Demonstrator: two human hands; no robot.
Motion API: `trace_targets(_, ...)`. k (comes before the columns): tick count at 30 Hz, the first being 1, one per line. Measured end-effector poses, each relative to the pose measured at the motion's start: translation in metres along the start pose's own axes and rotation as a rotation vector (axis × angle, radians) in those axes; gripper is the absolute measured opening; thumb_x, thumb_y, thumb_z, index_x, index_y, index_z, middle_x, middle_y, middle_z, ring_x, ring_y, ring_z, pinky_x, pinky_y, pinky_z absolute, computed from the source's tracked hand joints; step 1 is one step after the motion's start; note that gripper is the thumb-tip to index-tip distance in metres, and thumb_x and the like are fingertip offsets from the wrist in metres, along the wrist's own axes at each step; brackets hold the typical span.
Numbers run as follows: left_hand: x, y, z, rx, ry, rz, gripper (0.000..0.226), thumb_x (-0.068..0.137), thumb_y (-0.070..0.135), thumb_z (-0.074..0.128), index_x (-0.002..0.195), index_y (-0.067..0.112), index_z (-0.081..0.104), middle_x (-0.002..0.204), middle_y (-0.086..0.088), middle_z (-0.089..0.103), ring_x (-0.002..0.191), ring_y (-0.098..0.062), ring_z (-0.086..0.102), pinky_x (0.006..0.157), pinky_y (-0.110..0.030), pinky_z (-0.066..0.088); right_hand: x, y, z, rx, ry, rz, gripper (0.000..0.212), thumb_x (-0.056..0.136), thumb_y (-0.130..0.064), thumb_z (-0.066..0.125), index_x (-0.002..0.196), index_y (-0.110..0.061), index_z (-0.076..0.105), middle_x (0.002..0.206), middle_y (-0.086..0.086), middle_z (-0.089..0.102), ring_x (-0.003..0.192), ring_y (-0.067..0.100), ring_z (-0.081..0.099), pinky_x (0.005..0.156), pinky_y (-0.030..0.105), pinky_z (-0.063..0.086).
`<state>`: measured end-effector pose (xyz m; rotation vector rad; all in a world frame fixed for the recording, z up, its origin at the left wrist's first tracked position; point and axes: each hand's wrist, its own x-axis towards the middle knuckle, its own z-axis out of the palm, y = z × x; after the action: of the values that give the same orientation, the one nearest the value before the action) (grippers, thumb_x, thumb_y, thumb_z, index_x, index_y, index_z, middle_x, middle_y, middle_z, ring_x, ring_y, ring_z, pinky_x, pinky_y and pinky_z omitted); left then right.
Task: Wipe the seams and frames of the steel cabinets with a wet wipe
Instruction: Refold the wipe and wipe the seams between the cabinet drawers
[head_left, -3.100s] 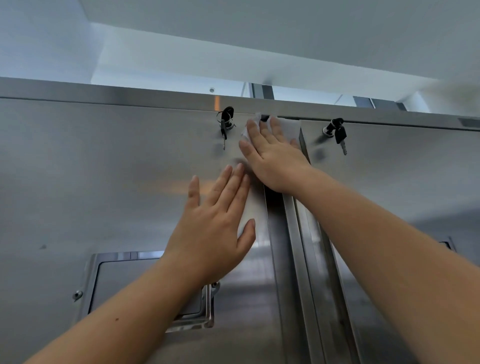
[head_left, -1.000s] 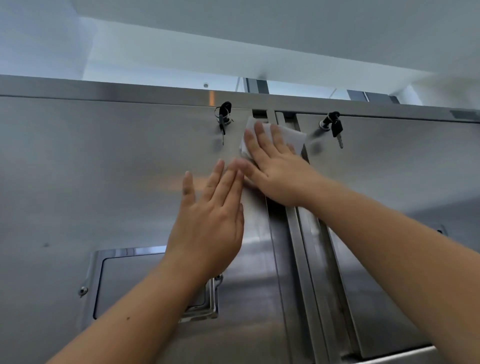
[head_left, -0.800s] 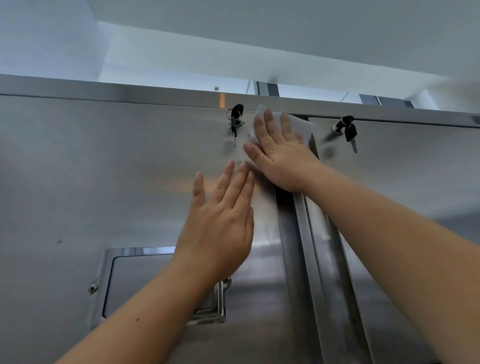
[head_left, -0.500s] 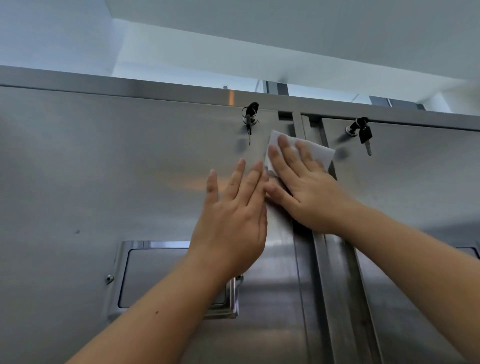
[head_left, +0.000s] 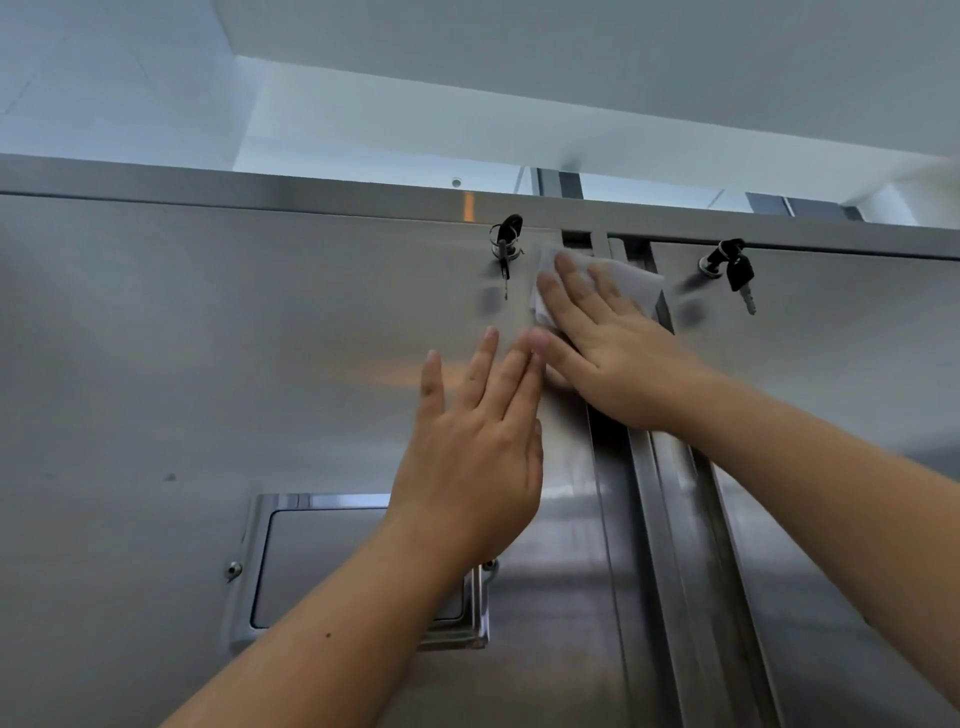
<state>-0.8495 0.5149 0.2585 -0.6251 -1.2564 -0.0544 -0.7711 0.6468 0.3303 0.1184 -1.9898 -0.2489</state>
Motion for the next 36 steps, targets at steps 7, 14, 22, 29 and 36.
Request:
trace_targets(7,-0.001,-0.001,-0.001,-0.001,-0.013,0.005,0.054,0.089,0.027,0.030,0.137,0.007,0.044,0.145,-0.009,0.039,0.134,-0.030,0.035,0.100,-0.061,0.015,0.029,-0.001,-0.016,0.077,-0.032,0.069,0.065,0.095,-0.055,0.016,0.148,-0.028,-0.010,0.154,-0.006,-0.022,0.142,0.017,-0.020,0.114,0.043,-0.005)
trace_targets(14,-0.002,-0.001,-0.001,-0.006,-0.012,0.000,0.054,0.089,0.027,0.031,0.138,0.008,0.044,0.145,-0.008,0.039,0.134,-0.029,0.036,0.101,-0.061,0.017,0.028,-0.003,-0.006,0.060,0.025,0.077,0.067,0.095,-0.055,0.018,0.148,-0.027,-0.011,0.154,-0.005,-0.023,0.141,0.019,-0.023,0.113,0.046,-0.007)
trace_targets(22,-0.001,0.000,-0.001,-0.012,-0.011,0.005,0.054,0.089,0.027,0.031,0.137,0.007,0.045,0.145,-0.008,0.040,0.133,-0.030,0.036,0.100,-0.063,0.020,0.010,0.003,-0.006,0.039,-0.027,0.045,0.063,0.095,-0.053,0.016,0.147,-0.030,-0.012,0.154,-0.010,-0.023,0.141,0.015,-0.022,0.114,0.042,-0.007)
trace_targets(29,-0.001,0.000,-0.001,-0.012,-0.013,0.006,0.054,0.088,0.026,0.031,0.137,0.007,0.045,0.145,-0.009,0.040,0.133,-0.031,0.036,0.100,-0.064,0.020,0.037,-0.003,-0.009,0.053,0.025,0.114,0.067,0.096,-0.056,0.018,0.148,-0.025,-0.010,0.155,-0.005,-0.020,0.142,0.020,-0.020,0.114,0.047,-0.003)
trace_targets(36,-0.001,0.000,0.000,-0.021,0.000,0.001,0.053,0.087,0.025,0.032,0.133,0.006,0.050,0.143,-0.008,0.043,0.132,-0.030,0.038,0.100,-0.063,0.022,-0.025,-0.004,0.014,0.041,0.047,0.006,0.065,0.095,-0.052,0.020,0.146,-0.030,-0.015,0.153,-0.010,-0.026,0.140,0.012,-0.024,0.113,0.040,-0.010)
